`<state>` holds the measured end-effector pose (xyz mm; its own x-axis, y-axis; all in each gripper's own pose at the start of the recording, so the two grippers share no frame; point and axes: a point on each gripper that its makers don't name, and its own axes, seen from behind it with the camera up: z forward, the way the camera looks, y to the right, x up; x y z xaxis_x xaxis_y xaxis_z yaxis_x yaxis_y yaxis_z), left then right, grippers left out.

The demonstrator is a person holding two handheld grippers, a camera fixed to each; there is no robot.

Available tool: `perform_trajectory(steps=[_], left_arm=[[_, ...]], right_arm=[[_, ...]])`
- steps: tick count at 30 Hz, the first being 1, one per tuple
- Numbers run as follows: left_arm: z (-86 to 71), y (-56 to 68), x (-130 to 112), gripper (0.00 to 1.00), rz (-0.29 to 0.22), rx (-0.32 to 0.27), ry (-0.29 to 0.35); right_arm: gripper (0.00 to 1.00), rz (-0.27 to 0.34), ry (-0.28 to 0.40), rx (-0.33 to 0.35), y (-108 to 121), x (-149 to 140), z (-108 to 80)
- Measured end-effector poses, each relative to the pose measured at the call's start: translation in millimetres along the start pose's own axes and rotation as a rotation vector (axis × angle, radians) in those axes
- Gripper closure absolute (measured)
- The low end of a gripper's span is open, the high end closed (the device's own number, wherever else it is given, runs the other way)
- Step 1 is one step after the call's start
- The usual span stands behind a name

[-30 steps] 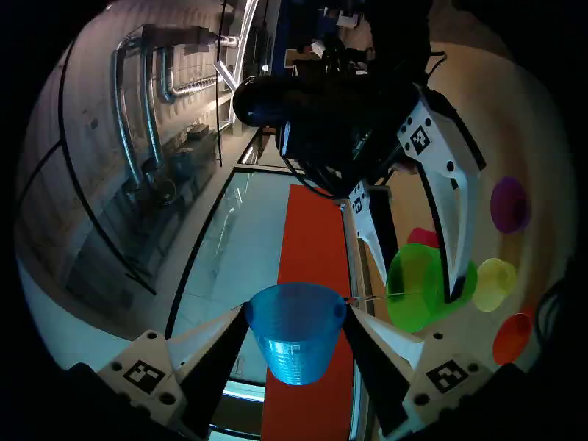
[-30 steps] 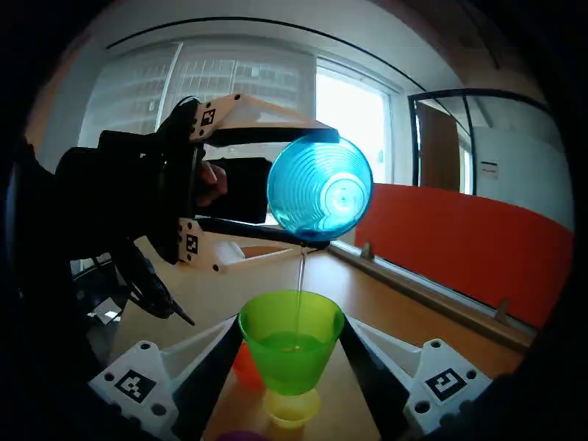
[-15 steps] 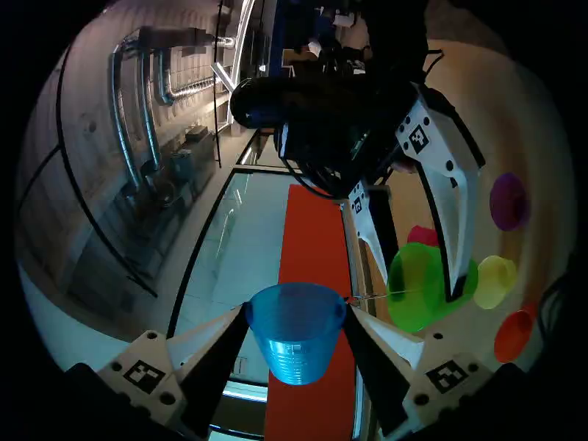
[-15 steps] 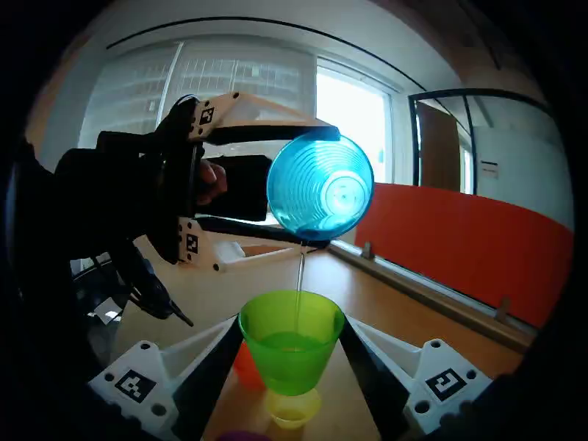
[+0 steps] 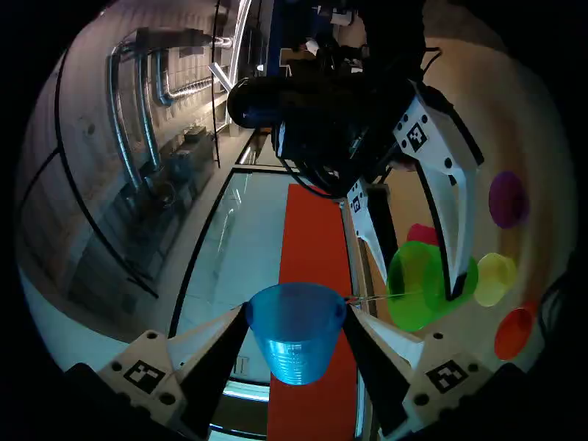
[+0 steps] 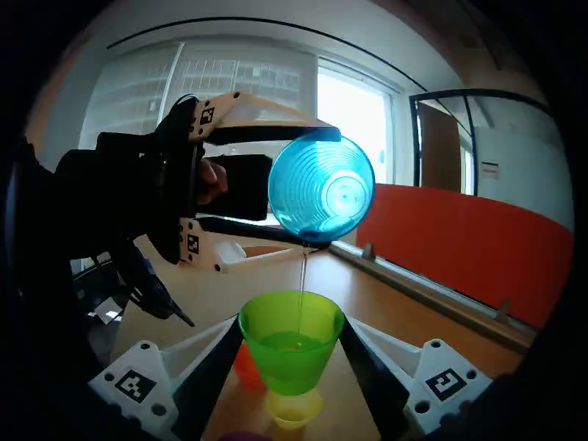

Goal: Pour water

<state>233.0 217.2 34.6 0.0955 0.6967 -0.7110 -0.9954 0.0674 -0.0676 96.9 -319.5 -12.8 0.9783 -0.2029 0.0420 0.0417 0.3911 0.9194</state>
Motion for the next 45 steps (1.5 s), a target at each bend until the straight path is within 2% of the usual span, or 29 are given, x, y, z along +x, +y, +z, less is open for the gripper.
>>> perform_trajectory(steps=[45], left_arm=[[-5.3, -2.3, 1.8, 0.13, 0.016, 0.010, 0.001]], right_arm=[[0.08, -0.011, -0.001, 0.000, -1.3, 3.9, -1.1]])
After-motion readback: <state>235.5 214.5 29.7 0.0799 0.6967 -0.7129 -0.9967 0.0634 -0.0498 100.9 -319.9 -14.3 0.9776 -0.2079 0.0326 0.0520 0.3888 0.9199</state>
